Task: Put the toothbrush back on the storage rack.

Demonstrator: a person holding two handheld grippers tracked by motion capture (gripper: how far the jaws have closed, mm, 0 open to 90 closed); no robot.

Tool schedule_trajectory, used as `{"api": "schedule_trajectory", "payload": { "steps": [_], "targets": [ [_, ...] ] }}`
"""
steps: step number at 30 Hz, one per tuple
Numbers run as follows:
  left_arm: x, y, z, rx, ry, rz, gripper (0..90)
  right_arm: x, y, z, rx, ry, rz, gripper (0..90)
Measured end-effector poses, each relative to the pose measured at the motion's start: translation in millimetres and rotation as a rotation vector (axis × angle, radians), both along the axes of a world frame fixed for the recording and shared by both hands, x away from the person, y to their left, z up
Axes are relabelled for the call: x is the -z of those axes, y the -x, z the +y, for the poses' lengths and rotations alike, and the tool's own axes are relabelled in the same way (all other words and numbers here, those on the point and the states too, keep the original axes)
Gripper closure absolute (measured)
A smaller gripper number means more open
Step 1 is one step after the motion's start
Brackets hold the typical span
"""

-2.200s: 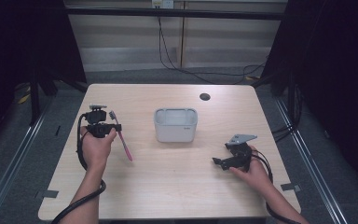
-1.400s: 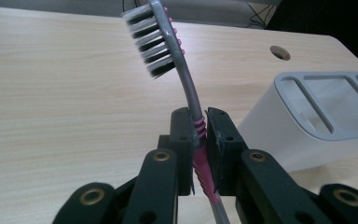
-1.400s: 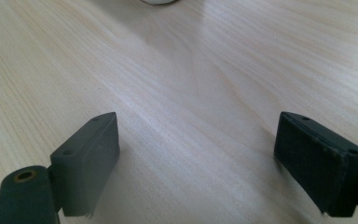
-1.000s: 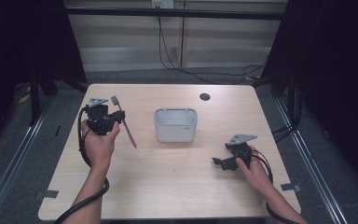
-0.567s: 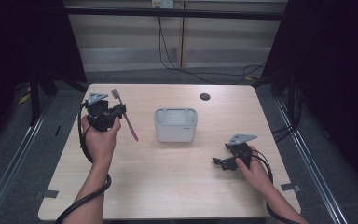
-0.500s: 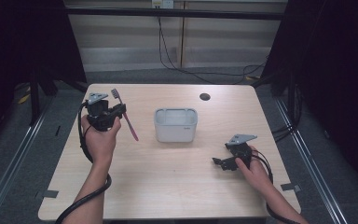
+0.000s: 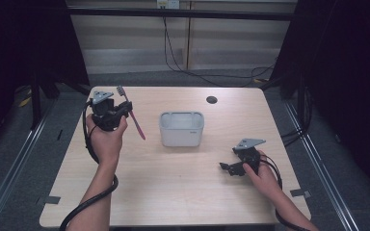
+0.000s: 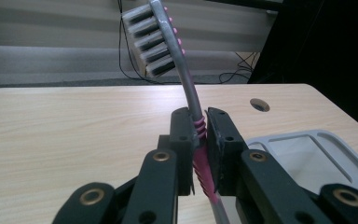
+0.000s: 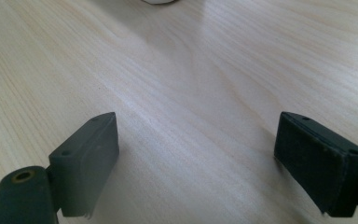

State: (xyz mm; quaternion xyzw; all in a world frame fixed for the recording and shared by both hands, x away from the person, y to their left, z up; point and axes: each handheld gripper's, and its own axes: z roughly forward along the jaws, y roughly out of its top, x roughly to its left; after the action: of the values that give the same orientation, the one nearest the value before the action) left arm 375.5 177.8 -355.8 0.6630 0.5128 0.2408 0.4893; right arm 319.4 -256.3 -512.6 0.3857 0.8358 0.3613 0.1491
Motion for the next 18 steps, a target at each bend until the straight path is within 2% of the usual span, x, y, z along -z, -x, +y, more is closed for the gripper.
{"api": "schedule_trajectory", "payload": {
  "steps": [18],
  "targets": [
    [-14.1, -4.7, -8.3, 0.004, -0.004, -0.041, 81.4, 0.0, 0.0, 0.0, 0.000, 0.000, 0.000, 13.3]
  ]
}}
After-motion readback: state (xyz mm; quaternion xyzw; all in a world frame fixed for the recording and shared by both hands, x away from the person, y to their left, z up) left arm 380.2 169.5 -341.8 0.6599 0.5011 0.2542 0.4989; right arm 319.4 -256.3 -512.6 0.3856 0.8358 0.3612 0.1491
